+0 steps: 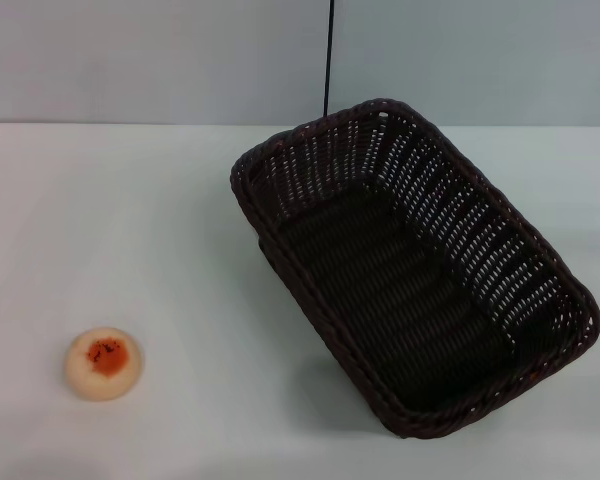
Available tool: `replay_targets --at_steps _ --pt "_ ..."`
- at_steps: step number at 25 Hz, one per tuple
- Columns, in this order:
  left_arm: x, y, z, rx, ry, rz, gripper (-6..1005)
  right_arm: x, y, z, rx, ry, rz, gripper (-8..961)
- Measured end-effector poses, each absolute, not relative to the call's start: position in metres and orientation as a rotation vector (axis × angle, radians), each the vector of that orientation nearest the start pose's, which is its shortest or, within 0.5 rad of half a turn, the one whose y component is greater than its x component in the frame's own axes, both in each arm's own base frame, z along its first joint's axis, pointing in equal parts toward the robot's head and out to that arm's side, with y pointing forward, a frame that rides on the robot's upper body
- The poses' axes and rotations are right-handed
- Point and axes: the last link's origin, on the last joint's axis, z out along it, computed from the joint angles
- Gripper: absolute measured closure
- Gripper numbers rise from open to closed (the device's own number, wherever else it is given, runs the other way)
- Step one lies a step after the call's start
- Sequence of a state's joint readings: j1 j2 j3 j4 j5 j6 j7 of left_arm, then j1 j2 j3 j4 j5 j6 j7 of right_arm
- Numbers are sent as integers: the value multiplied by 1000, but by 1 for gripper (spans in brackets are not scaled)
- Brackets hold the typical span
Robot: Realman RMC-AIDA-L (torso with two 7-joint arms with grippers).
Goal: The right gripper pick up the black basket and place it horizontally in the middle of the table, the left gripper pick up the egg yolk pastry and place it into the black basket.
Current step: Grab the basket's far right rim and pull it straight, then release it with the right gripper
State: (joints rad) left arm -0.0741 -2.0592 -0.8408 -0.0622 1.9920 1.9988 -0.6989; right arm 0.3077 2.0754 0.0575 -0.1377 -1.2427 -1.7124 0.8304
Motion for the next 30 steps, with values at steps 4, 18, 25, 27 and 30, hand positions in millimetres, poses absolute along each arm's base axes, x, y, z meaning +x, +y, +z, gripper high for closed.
replay_targets --at_steps 4,18,25,27,30 --pt "-367 155 93 -995 -393 -1273 568 362 252 98 -1147 534 1288 495" --pt "-365 162 95 -986 -389 -1290 461 350 265 102 -1301 521 1324 496" --pt "-365 163 95 -987 -389 -1291 329 315 292 143 -1853 647 1335 495" --pt "-366 163 95 -988 -390 -1288 285 309 295 148 -1919 676 1303 495" --pt "-367 162 95 -991 -391 -1282 219 283 305 168 -2163 813 1076 496"
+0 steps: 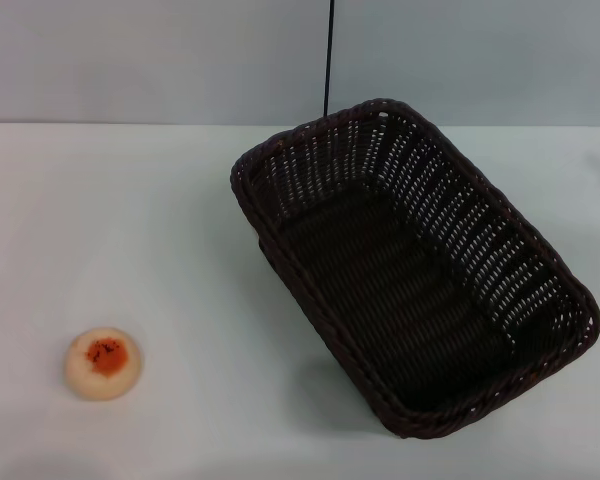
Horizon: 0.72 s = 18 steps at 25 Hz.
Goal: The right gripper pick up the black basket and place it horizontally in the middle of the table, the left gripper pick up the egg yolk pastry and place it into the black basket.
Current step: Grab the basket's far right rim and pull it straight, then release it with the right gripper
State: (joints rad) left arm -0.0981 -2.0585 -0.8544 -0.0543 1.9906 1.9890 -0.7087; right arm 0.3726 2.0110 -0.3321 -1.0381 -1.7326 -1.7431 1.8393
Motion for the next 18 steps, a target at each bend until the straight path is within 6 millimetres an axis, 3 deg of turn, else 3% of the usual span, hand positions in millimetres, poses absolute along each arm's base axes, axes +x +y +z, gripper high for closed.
replay_targets --at_steps 2,5,12,18 --pt "-367 162 95 -992 -393 -1280 197 277 307 172 -2207 853 1005 496" --pt "-367 163 94 -996 -397 -1280 197 249 317 185 -2333 989 716 495" --pt "-367 165 93 -1004 -409 -1281 197 218 336 178 -2449 1091 377 422" --pt "-367 167 91 -1008 -419 -1281 197 201 354 161 -2521 1162 92 214"
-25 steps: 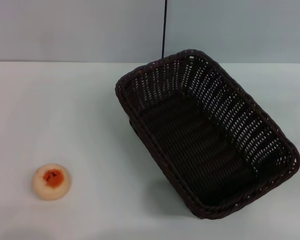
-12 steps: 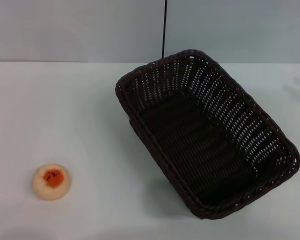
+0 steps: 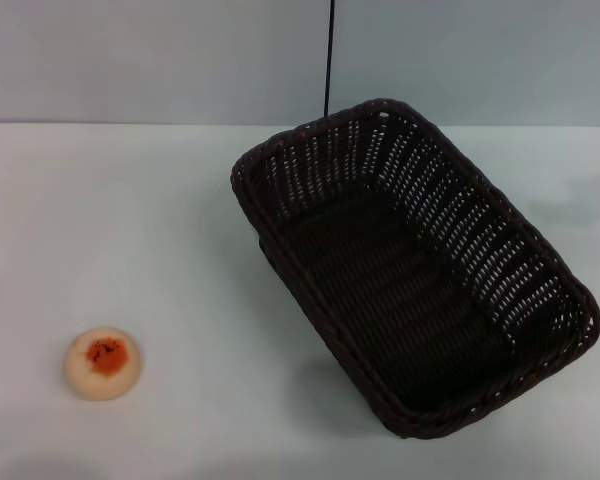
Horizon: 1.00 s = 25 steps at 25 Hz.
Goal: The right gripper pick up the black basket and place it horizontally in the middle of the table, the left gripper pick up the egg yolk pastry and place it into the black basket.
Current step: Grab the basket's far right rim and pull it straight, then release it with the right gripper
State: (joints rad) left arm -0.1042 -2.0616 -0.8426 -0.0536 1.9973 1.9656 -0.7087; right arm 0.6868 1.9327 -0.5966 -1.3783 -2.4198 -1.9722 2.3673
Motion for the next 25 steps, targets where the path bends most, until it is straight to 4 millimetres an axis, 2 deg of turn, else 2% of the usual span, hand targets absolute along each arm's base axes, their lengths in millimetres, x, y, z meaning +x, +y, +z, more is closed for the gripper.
replay_targets --at_steps 2,7,16,25 --pt "-366 167 90 -1010 -421 -1282 197 198 358 151 -2542 1183 -17 210" --pt "-367 168 90 -1012 -427 -1281 197 197 361 134 -2594 1193 -132 199" --pt "-366 170 89 -1012 -430 -1288 198 202 361 107 -2654 1232 -213 199" --pt "-366 170 88 -1013 -441 -1296 198 218 363 80 -2669 1312 -260 200"
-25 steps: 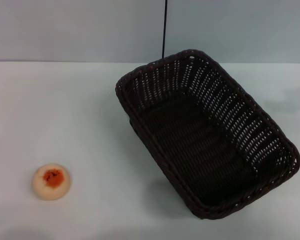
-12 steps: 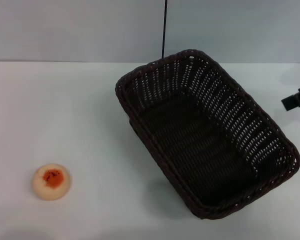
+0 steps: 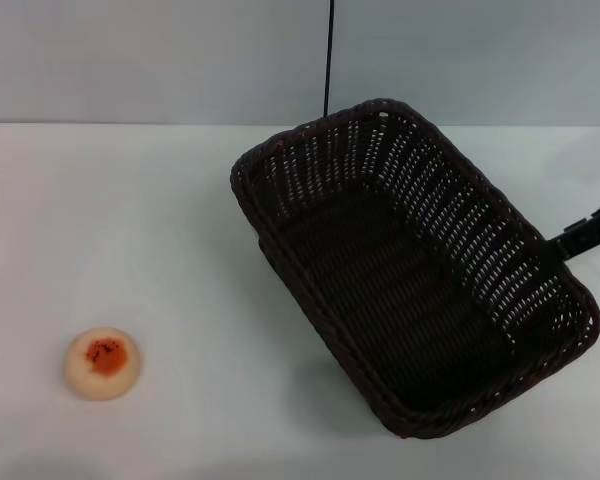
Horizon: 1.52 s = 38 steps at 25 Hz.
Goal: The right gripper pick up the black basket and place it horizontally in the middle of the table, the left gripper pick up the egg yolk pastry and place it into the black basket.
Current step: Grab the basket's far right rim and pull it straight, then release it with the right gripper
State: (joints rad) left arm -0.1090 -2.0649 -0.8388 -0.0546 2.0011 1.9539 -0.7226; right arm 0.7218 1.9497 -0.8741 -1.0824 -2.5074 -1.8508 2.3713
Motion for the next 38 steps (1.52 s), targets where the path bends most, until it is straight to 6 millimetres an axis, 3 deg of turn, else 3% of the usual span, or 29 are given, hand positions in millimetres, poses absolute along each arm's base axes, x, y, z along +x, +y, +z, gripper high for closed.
replay_targets --at_steps 18,29,34,38 --pt "-366 168 87 -1019 -451 -1300 198 227 364 38 -2725 1249 -366 252" --pt "-365 169 86 -1020 -453 -1305 198 229 363 38 -2723 1249 -355 682" --pt "-365 170 86 -1020 -452 -1309 198 228 366 48 -2703 1241 -282 787" --pt "-364 172 85 -1021 -451 -1313 198 227 368 54 -2701 1247 -199 788"
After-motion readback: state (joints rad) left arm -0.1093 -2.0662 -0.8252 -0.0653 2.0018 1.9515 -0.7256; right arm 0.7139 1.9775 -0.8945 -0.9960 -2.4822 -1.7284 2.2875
